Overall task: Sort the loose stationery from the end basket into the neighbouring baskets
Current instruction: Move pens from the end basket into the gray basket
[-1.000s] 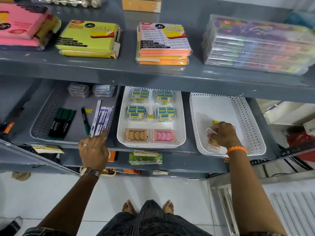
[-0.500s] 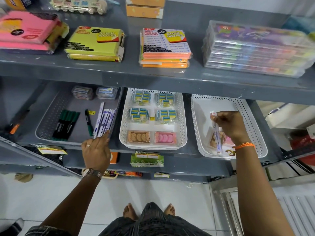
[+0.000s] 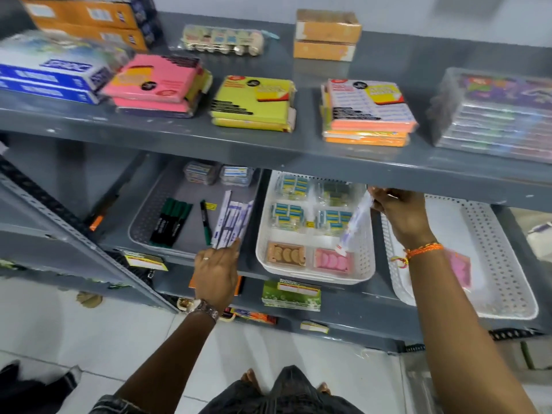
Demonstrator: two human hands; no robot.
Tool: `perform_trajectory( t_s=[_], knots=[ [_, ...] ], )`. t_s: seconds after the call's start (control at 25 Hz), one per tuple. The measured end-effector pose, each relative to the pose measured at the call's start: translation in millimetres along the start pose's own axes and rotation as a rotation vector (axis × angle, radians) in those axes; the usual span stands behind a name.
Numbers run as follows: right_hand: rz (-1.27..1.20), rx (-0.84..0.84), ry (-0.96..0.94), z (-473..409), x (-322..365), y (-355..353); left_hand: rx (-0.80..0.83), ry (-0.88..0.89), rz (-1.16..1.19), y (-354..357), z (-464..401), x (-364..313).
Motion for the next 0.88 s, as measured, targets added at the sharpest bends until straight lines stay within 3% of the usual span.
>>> perform_trajectory(
  t_s=[0.08, 0.2, 0.32, 0.52, 0.72, 0.88],
  knots=[
    [0.001, 0.096, 0.033, -14.7, 15.6, 58.7, 0.058, 0.043, -0.021, -8.0, -1.6, 9.6],
    [0.282, 0.314, 0.059, -29.2, 21.9, 142.0, 0.096, 0.113, -0.010, -17.9, 3.1, 22.0],
    [0.266, 0.267, -0.048, -40.5, 37.2, 185.5, 0.070, 0.130, 0.015, -23.1, -2.1, 26.6],
    [0.523, 0.439, -0.054, -37.9, 32.1, 249.3, 0.023, 0.159, -0.026, -29.7, -5.2, 37.9],
    [1.036, 0.481, -0.308, -34.2, 24.9, 276.7, -0.026, 0.137, 0.028, -27.5, -3.2, 45.2],
    [1.346, 0.401, -0.494, -32.5, 27.5, 278.6, -0.033, 0.155, 0.048, -26.7, -2.5, 47.0]
  ],
)
Point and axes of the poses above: each hand's wrist, its own z-axis away from the middle knuckle, its own y-axis out of the palm, x = y × z, the point moved 3 cm from there along -z, towards the middle knuckle, and after that the axes turned 15 degrees about z, right-handed, at the moved point
